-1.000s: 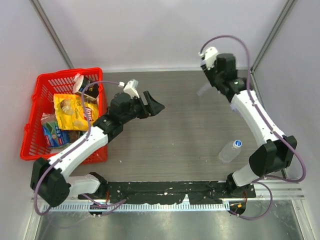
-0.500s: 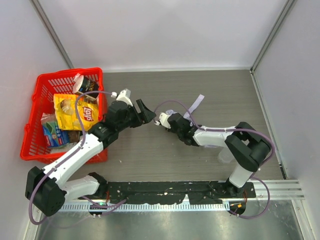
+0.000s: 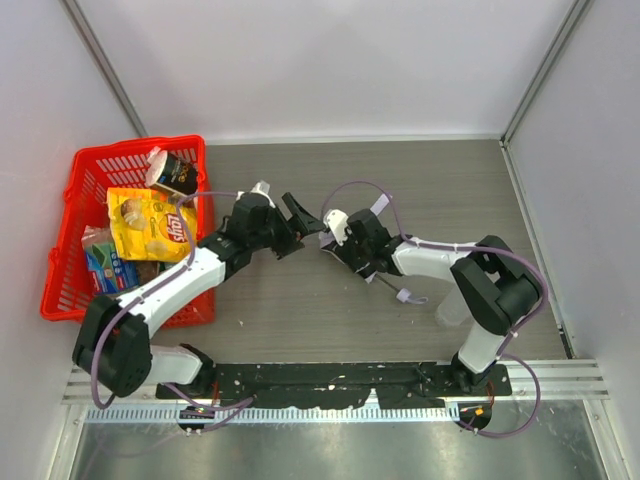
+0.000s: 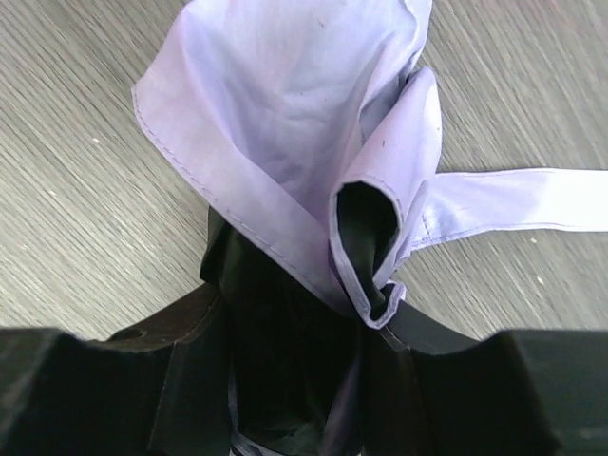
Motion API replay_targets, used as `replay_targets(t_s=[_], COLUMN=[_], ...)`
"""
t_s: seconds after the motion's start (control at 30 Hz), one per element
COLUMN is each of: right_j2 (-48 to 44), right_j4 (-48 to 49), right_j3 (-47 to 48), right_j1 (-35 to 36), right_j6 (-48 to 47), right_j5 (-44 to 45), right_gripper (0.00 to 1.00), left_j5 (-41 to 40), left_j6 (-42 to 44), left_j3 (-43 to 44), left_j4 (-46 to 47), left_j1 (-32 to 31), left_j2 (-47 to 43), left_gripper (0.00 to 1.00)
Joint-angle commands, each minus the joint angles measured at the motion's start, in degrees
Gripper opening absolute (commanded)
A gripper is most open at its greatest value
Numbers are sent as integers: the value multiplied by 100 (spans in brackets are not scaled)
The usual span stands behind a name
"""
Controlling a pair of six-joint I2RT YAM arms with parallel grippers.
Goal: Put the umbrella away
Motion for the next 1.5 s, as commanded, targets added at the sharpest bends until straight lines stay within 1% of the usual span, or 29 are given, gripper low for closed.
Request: replay_targets(t_s=[0.0,0.13,0.23,0.3,0.4,0.5,0.57,0.63,0.7,0.77,0.8,0.87,0.9,1.0,1.1,1.17,1.3,1.47], right_j2=[298,440,431,396,317,255,247,229,203,211,211,211,211,255,343,378,422,413], right_j4=[-35,394,720,834,879,931,888,861,782,703,677,685,668,703,685,720,633,562], right_j3=[35,-202,-395,-466,-545,-607,-598,-598,-554,-519,-501,-493,-492,-466,-361,-343,-264,-229], right_j1=[-56,-294,-443,-548,-663,-795,-813,-813,-751,-664,-611,-611,-619,-619,-619,-619,-619,-611], right_j6=[814,1095,1271,1359,1377,1430,1447,1447,1377,1316,1307,1333,1316,1306,1324,1350,1316,1280], right_j5=[-1812,-2217,-2332,-2437,-2507,-2482,-2342,-2131,-1920,-1779,-1709,-1699,-1708,-1840,-1901,-1937,-1972,-2112], right_gripper=[1,1,1,1,1,1,1,1,1,1,1,1,1,1,1,1,1,1], left_j5=[198,348,278,173,-90,-178,-302,47,653,1119,1243,852,580,86,242,357,296,67], left_j6=[-629,-1191,-1587,-1772,-1799,-1737,-1554,-1115,-589,-324,-157,46,38,-548,-945,-1095,-1061,-1280], left_j3=[-227,-218,-244,-410,-692,-1052,-1421,-1458,-1283,-1115,-993,-685,-641,-675,-500,-430,-140,-280], left_j4=[345,530,496,538,933,1294,1907,2217,2840,3218,3246,1961,1528,875,838,1197,1445,1937], left_j1=[244,288,296,331,349,463,525,639,736,745,753,753,754,762,745,657,376,200], left_j2=[573,1101,1356,1357,1173,857,506,382,390,337,311,127,65,292,819,1179,1655,2129], left_gripper=[94,100,100,100,94,91,94,95,95,96,95,97,100,100,100,100,100,100])
